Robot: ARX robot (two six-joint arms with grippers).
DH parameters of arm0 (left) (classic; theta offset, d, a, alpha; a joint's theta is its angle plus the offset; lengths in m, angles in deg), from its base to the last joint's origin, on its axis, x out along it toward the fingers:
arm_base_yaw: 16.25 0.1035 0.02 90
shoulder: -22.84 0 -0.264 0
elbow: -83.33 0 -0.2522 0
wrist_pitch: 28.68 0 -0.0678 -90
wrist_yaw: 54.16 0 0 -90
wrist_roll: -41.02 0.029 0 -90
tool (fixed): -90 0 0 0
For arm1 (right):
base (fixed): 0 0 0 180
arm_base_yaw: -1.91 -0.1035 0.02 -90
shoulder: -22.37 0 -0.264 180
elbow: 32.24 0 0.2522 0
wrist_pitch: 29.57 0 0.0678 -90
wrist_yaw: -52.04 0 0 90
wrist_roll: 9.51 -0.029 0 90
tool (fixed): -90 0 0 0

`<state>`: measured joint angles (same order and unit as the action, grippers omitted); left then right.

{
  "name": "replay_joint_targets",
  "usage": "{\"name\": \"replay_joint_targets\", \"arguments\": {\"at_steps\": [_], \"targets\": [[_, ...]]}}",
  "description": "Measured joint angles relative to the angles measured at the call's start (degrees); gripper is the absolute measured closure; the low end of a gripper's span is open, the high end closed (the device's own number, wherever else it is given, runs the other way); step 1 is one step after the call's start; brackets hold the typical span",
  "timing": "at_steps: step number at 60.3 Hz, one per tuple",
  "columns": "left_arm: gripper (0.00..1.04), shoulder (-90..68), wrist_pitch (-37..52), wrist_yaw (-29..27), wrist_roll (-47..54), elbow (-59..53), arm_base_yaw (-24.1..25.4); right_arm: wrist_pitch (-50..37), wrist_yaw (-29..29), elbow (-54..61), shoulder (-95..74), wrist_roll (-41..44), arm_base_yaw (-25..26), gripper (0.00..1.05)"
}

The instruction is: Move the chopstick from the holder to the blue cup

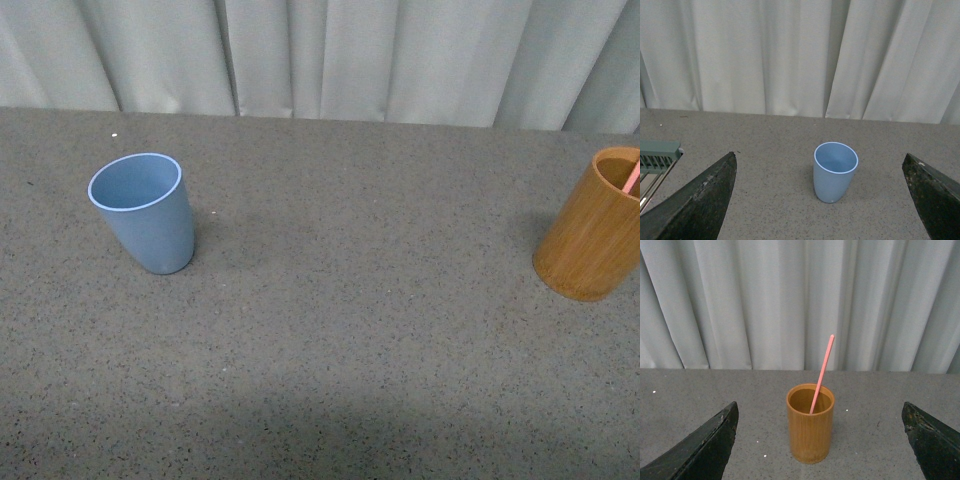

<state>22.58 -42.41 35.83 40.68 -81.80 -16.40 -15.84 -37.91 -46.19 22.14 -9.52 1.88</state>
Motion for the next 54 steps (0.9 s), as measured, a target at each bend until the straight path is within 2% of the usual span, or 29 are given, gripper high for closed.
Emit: {"name": "replay_joint_targets", "arguments": {"at_steps": [52,53,54], "targets": [[0.07,0.0,0.0,0.1,0.0,0.0,0.0,0.0,0.0,0.0,0.0,0.0,0.0,0.10],[0.07,-0.8,-1.1,2.8,-0.8,0.3,0.9,0.0,0.0,0.0,0.0,0.0,0.0,0.10],[0.07,-1.9,-3.8,7.9,-2.6,1.3,2.2,0.0,0.0,0.0,0.0,0.0,0.0,0.10]]}}
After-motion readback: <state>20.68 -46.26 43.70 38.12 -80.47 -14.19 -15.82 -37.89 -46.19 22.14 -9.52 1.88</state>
